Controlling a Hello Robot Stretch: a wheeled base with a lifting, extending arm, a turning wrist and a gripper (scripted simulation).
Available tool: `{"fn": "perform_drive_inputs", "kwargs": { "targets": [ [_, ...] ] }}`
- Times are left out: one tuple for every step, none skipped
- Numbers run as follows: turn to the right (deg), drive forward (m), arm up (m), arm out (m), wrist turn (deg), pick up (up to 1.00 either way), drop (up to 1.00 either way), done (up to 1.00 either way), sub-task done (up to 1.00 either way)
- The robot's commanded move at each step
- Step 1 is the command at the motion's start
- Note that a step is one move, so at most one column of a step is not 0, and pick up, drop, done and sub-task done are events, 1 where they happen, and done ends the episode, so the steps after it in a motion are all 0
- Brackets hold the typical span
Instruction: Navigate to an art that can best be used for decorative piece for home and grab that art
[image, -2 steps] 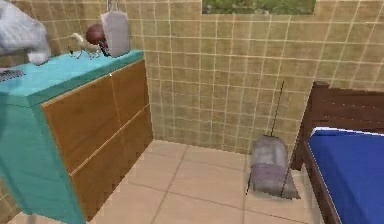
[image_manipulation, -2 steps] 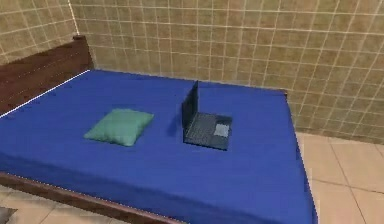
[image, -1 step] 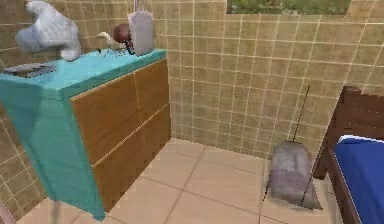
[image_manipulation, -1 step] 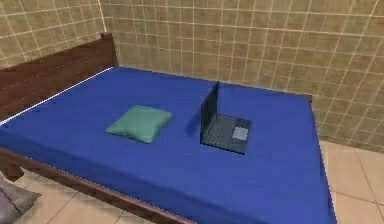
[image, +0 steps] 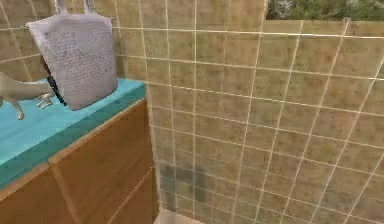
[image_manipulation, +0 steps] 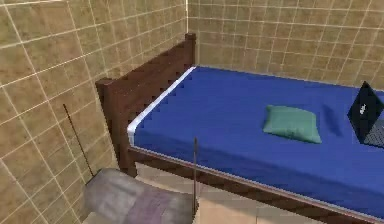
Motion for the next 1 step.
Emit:
{"fn": "perform_drive_inputs", "kwargs": {
  "targets": [
    [-45.0,0.00,0.00,0.00,0.0,0.00,0.00,0.00,0.00]
  ]
}}
